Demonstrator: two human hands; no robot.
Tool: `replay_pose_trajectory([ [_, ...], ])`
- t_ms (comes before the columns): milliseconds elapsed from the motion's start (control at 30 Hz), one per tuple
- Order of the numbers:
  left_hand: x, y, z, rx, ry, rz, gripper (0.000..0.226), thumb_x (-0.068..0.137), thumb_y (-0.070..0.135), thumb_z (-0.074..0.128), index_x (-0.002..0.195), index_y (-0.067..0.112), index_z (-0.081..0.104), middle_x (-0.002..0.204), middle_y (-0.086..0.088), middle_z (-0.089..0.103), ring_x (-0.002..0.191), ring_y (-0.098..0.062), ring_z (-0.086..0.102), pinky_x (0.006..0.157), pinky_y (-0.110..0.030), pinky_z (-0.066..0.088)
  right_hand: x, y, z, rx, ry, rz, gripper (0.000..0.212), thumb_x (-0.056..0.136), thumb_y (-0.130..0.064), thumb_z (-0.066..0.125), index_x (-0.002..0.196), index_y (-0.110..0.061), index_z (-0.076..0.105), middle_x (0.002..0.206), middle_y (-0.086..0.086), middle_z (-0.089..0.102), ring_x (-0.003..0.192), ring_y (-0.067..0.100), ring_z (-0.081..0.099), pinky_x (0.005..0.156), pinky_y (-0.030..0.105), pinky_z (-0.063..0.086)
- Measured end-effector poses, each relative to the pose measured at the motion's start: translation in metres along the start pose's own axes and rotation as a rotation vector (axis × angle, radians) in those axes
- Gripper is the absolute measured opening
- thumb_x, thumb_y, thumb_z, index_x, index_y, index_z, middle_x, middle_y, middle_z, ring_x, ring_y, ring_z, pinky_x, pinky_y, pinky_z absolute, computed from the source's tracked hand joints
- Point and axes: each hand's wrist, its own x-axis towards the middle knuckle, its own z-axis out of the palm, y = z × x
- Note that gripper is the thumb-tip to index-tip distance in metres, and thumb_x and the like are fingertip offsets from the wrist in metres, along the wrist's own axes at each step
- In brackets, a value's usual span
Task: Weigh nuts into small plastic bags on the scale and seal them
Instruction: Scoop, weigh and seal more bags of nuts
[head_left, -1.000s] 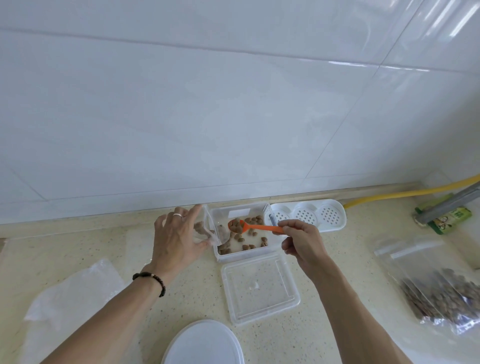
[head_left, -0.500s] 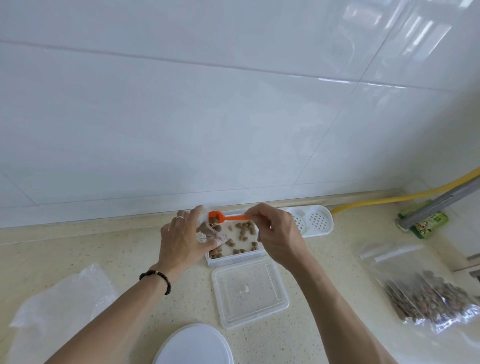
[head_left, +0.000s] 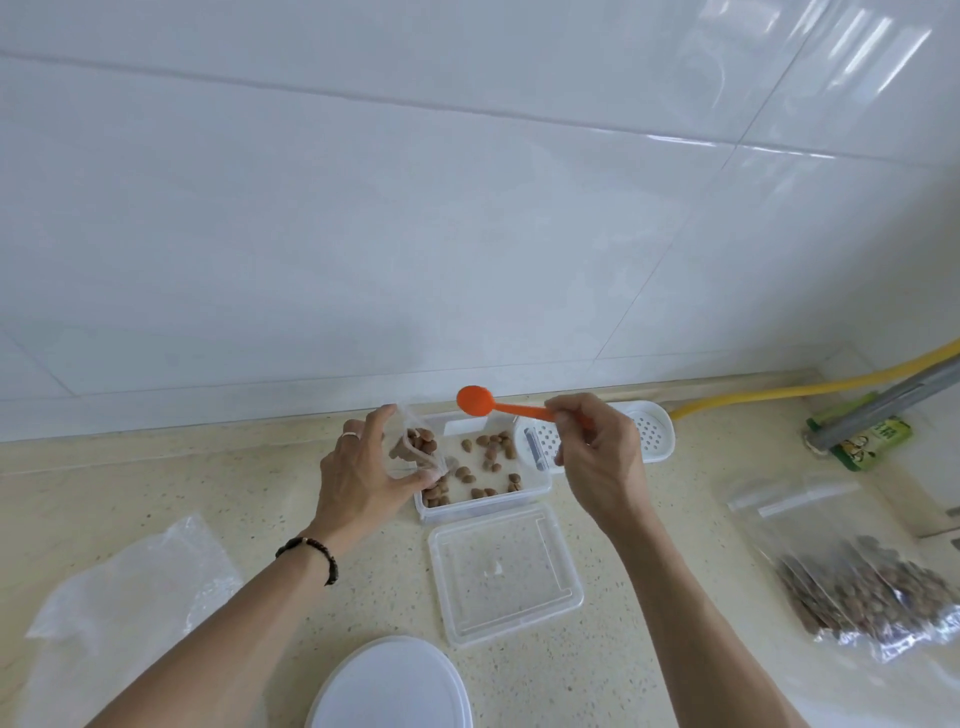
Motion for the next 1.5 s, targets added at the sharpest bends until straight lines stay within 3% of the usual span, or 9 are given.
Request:
replay_pose_trajectory([
  [167, -0.012, -0.016, -0.006, -0.014, -0.01, 0.018, 0.098, 0.051, 0.077, 0.056, 0.136, 0.034, 0.033, 0.114, -0.002, 0.047, 0.106, -0.019, 0.054, 0.089, -0.038, 0.043, -0.008, 0.047, 0.017, -0.101, -0.125, 0.169, 0.027, 0.096, -0.004, 0.051, 0.086, -0.022, 0.068, 0.071, 0.013, 0.063, 0.06, 0.04, 0.057, 0.058, 0.046, 0.051],
  [333, -0.015, -0.021, 0.0, 0.045, -0.036, 0.053, 0.102, 0.051, 0.076, 0.063, 0.139, 0.034, 0.032, 0.114, -0.003, 0.047, 0.101, -0.018, 0.055, 0.088, -0.037, 0.046, -0.011, 0.068, 0.036, -0.054, -0.246, 0.294, 0.027, 0.098, -0.005, 0.049, 0.088, -0.023, 0.067, 0.078, 0.007, 0.063, 0.048, 0.017, 0.062, 0.051, 0.019, 0.046],
  [433, -0.013, -0.023, 0.002, 0.077, -0.032, 0.079, 0.103, 0.053, 0.074, 0.071, 0.14, 0.032, 0.033, 0.114, -0.004, 0.048, 0.099, -0.018, 0.057, 0.087, -0.038, 0.048, -0.009, 0.066, 0.038, -0.045, -0.372, 0.297, 0.022, 0.097, -0.004, 0.051, 0.092, -0.015, 0.069, 0.084, 0.0, 0.066, 0.047, 0.017, 0.062, 0.046, 0.019, 0.044],
  [500, -0.013, -0.023, 0.002, 0.096, -0.019, 0.082, 0.105, 0.051, 0.081, 0.061, 0.14, 0.032, 0.033, 0.112, -0.003, 0.049, 0.098, -0.018, 0.057, 0.087, -0.04, 0.048, -0.008, 0.063, 0.037, -0.049, -0.419, 0.318, 0.02, 0.096, -0.003, 0.052, 0.093, -0.012, 0.07, 0.087, 0.002, 0.068, 0.048, 0.016, 0.063, 0.047, 0.022, 0.047],
  [700, -0.014, -0.02, 0.0, 0.126, -0.017, 0.064, 0.107, 0.049, 0.085, 0.051, 0.141, 0.033, 0.032, 0.114, -0.005, 0.05, 0.103, -0.02, 0.056, 0.092, -0.043, 0.045, -0.003, 0.064, 0.035, 0.123, -0.349, 0.513, 0.022, 0.094, 0.003, 0.049, 0.093, -0.005, 0.069, 0.065, 0.017, 0.064, 0.046, 0.015, 0.057, 0.047, 0.026, 0.047],
  [1000, -0.013, -0.025, -0.013, 0.156, 0.005, 0.099, 0.1, 0.054, 0.08, 0.056, 0.139, 0.031, 0.036, 0.105, 0.007, 0.043, 0.102, -0.017, 0.054, 0.093, -0.042, 0.04, -0.006, 0.066, 0.031, 0.416, -0.205, 0.702, 0.019, 0.093, 0.007, 0.047, 0.096, 0.002, 0.066, 0.083, 0.02, 0.071, 0.045, 0.015, 0.055, 0.043, 0.023, 0.043],
  [1100, -0.009, -0.026, -0.018, 0.202, 0.019, 0.117, 0.095, 0.06, 0.068, 0.073, 0.139, 0.032, 0.036, 0.105, 0.005, 0.046, 0.102, -0.019, 0.054, 0.094, -0.043, 0.041, -0.006, 0.063, 0.025, 0.462, -0.161, 0.712, 0.019, 0.094, 0.006, 0.048, 0.095, 0.002, 0.066, 0.08, 0.016, 0.071, 0.044, 0.014, 0.054, 0.044, 0.023, 0.042],
  [1267, 0.0, -0.015, -0.019, 0.26, 0.034, 0.143, 0.086, 0.062, 0.06, 0.076, 0.135, 0.031, 0.04, 0.104, 0.001, 0.051, 0.098, -0.023, 0.056, 0.09, -0.045, 0.045, 0.003, 0.045, 0.0, 0.479, -0.084, 0.652, 0.018, 0.094, 0.005, 0.049, 0.095, 0.0, 0.066, 0.084, 0.019, 0.072, 0.046, 0.015, 0.054, 0.045, 0.023, 0.043],
  [1500, 0.002, 0.011, -0.011, 0.142, 0.006, 0.125, 0.073, 0.066, 0.054, 0.078, 0.126, 0.032, 0.043, 0.09, 0.014, 0.04, 0.103, -0.019, 0.051, 0.082, -0.035, 0.039, 0.01, -0.002, 0.0, 0.203, -0.119, 0.37, 0.02, 0.095, 0.001, 0.05, 0.095, -0.007, 0.068, 0.071, 0.009, 0.068, 0.047, 0.014, 0.058, 0.047, 0.024, 0.048],
])
